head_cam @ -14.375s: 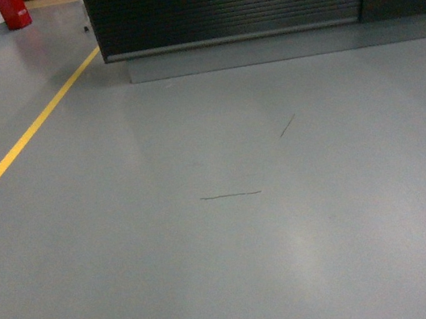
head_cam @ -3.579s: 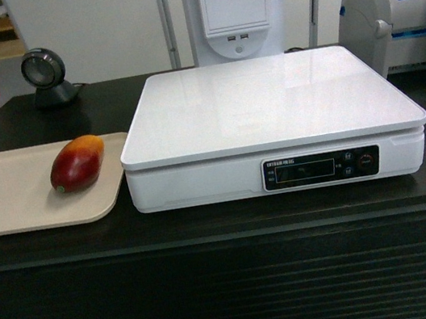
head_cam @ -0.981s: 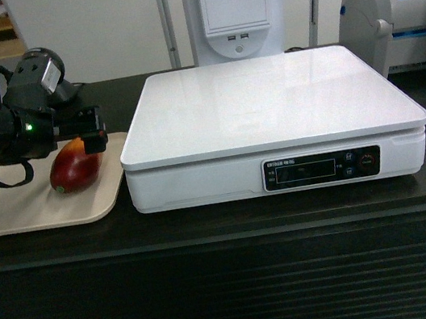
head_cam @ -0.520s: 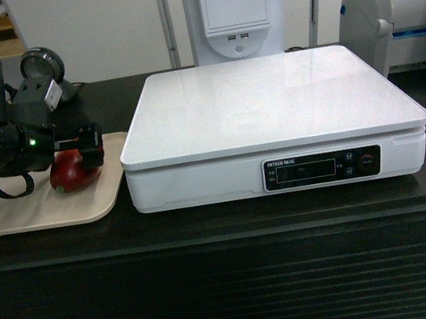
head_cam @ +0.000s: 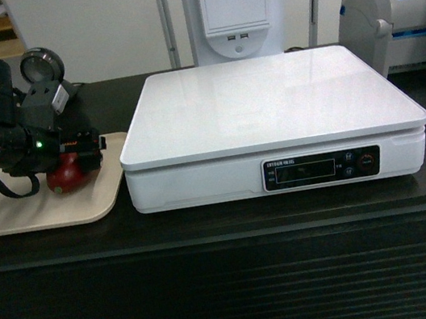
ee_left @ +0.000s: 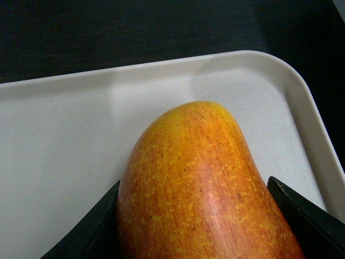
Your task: Place dark red mango on scale at checkout
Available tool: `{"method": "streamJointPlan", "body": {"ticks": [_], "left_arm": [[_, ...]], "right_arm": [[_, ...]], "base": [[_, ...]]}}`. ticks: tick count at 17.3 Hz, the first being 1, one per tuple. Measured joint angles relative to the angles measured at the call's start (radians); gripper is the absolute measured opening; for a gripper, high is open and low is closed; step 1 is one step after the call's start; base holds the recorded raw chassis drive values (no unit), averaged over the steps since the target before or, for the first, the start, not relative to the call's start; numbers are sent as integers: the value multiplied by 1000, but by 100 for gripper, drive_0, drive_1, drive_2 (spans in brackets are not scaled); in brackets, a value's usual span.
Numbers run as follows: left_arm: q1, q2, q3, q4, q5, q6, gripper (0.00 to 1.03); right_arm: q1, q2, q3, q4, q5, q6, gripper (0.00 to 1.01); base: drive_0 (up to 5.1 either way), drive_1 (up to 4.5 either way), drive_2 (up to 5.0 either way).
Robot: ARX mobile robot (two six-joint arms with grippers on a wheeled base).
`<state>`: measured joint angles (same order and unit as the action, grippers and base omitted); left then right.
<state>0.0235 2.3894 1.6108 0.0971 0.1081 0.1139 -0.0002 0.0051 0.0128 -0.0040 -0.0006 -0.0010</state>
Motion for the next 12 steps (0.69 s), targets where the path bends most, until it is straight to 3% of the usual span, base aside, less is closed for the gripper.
{"method": "streamJointPlan", "body": {"ticks": [2, 6, 9, 12], "left_arm": [[0, 0, 0, 0, -1, 0, 70], [0, -23, -44, 35, 0, 18, 70], [-11, -138, -206, 113, 11, 46, 69], [-61, -360, -398, 204, -11, 103, 69]], "right_arm": [[0, 0, 0, 0, 0, 0, 98], [0, 0, 0, 0, 0, 0, 98], [0, 0, 0, 0, 0, 0, 98], [0, 0, 0, 0, 0, 0, 98]], "base": [[0, 0, 0], [0, 0, 0], [0, 0, 0], [0, 0, 0]]}}
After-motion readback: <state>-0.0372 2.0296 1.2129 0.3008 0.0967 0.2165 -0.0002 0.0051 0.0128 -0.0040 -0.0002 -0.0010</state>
